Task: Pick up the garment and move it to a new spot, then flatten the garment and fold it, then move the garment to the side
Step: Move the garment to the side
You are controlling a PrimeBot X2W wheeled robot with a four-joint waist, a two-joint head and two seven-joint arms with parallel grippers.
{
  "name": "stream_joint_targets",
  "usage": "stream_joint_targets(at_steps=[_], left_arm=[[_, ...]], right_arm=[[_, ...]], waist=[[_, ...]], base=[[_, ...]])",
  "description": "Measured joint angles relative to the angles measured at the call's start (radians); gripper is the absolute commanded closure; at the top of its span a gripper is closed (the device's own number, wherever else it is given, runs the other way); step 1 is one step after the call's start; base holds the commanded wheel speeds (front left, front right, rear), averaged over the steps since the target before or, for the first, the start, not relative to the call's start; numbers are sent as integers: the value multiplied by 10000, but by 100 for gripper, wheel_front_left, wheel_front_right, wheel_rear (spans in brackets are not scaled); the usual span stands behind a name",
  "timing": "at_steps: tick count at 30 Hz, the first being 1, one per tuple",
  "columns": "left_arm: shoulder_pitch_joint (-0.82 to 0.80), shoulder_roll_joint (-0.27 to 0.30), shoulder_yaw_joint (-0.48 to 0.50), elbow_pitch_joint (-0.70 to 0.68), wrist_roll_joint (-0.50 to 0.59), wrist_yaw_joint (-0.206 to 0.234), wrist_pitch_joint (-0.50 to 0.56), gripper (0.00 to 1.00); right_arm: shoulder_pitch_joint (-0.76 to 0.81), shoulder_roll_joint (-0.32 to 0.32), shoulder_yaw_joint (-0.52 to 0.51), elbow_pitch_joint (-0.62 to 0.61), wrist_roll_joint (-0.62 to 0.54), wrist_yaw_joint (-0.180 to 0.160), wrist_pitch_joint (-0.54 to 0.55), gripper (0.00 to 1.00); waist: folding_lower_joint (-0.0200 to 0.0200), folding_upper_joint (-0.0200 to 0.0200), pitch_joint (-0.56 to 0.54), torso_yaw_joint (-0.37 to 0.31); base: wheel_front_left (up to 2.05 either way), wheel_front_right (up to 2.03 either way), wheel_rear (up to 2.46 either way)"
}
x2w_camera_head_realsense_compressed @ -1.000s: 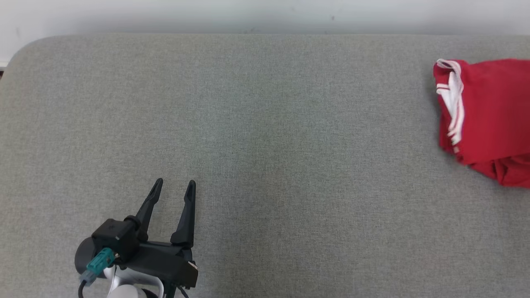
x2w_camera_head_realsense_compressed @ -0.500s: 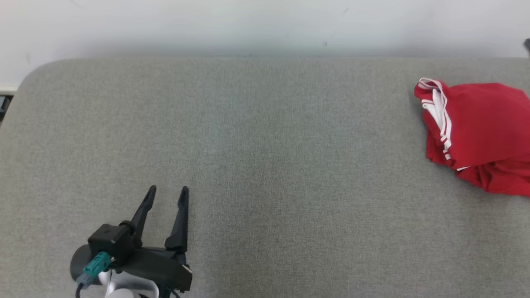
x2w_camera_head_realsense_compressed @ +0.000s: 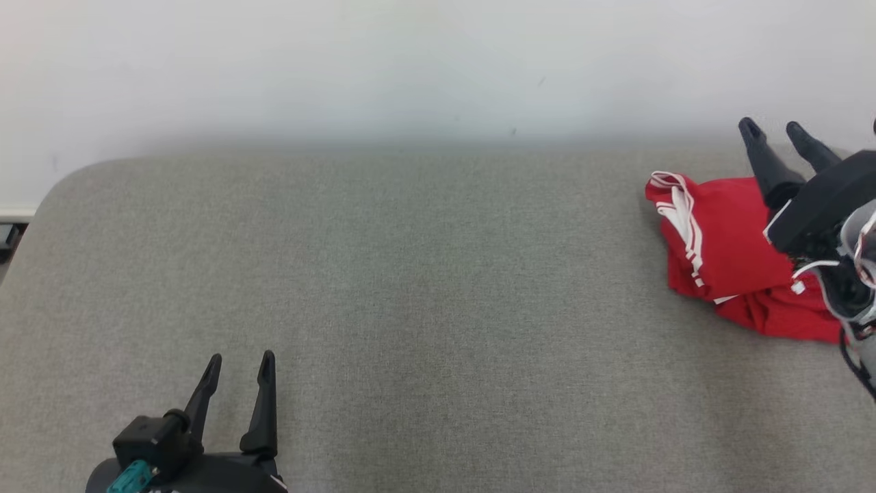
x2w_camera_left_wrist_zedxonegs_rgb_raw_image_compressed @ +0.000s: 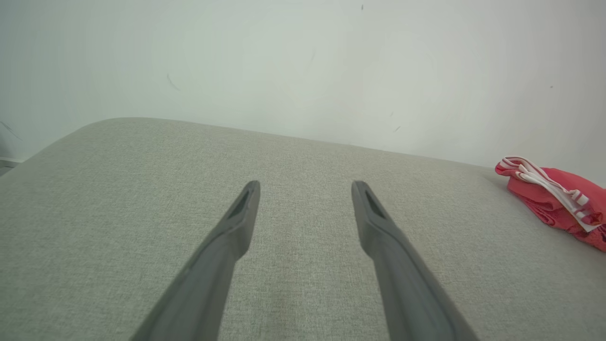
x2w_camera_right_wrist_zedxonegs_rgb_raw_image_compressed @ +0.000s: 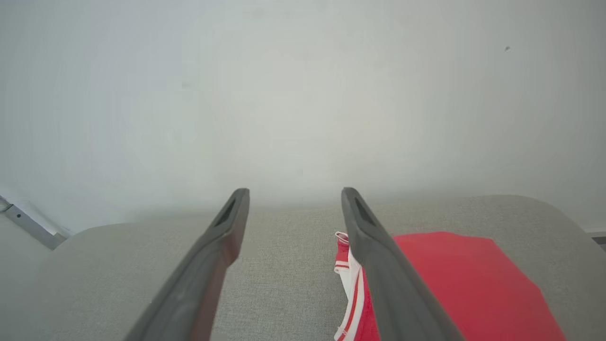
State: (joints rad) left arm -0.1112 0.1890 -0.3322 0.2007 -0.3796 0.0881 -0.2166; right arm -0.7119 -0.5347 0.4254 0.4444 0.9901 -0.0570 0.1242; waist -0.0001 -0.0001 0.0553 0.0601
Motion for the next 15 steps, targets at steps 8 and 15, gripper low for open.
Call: stream_joint_targets(at_steps=[8, 15], left_arm=[[477, 46, 265, -249, -50, 98, -42, 0], [721, 104, 393, -456, -79, 176, -54, 0]], right_arm=[[1527, -27, -253, -1421, -656, -380, -1870, 0], [3137, 79, -449, -2153, -1193, -623, -3076, 0]], waist=[[-1, -1, -427, -242], [0, 0, -629, -438]], base=[[0, 0, 0], [0, 0, 0]])
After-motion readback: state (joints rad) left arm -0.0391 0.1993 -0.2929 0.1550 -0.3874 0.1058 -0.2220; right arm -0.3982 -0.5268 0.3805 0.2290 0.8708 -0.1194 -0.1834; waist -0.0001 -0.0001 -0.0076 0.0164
